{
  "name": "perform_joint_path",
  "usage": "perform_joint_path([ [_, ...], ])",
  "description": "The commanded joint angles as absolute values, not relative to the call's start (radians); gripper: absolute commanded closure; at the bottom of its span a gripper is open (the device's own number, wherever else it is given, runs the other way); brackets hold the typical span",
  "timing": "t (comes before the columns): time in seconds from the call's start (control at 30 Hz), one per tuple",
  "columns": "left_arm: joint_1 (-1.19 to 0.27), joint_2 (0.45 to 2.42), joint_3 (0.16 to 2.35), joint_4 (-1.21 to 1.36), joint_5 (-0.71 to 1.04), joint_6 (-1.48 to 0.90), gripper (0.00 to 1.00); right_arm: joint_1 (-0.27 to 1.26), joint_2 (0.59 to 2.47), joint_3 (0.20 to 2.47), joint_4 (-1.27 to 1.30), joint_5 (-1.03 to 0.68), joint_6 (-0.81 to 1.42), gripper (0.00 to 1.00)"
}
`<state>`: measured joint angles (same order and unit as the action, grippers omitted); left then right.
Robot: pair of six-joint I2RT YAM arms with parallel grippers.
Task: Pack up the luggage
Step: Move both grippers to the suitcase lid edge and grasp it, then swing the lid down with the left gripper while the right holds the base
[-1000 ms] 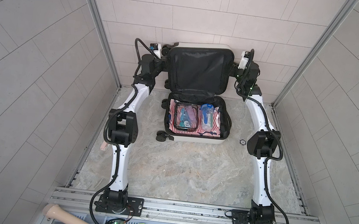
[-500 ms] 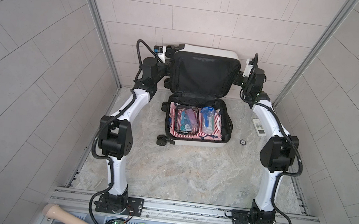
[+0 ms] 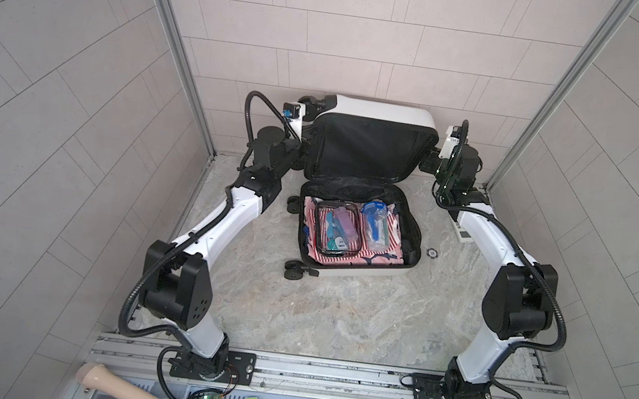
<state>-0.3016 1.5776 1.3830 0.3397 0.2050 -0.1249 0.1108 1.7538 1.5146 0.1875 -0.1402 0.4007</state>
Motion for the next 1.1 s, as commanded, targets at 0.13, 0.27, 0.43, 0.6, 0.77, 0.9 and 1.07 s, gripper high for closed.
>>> perform_joint_path([
  [0.13, -0.390, 1.447, 1.243, 0.403, 0.317, -0.209, 1.00, 0.165, 1.599, 1.348, 0.148, -0.165, 0.443, 0.50],
  [0.27, -0.394, 1.406, 1.197, 0.410, 0.303, -0.213, 1.00, 0.164, 1.515, 1.295, 0.006, -0.096, 0.439, 0.38],
  [0.43, -0.398, 1.375, 1.164, 0.411, 0.298, -0.219, 1.00, 0.166, 1.384, 1.180, -0.131, -0.124, 0.441, 0.35],
  [0.6, -0.406, 1.348, 1.136, 0.407, 0.290, -0.221, 1.00, 0.227, 1.207, 0.994, -0.242, -0.172, 0.426, 0.47],
  [0.77, -0.410, 1.322, 1.101, 0.400, 0.281, -0.219, 1.00, 0.360, 1.031, 0.806, -0.318, -0.194, 0.457, 0.57],
  [0.9, -0.416, 1.303, 1.065, 0.403, 0.270, -0.221, 1.00, 0.536, 0.932, 0.673, -0.314, -0.130, 0.528, 0.62],
  [1.07, -0.420, 1.273, 1.024, 0.402, 0.260, -0.225, 1.00, 0.642, 0.872, 0.469, -0.163, -0.066, 0.672, 0.64],
])
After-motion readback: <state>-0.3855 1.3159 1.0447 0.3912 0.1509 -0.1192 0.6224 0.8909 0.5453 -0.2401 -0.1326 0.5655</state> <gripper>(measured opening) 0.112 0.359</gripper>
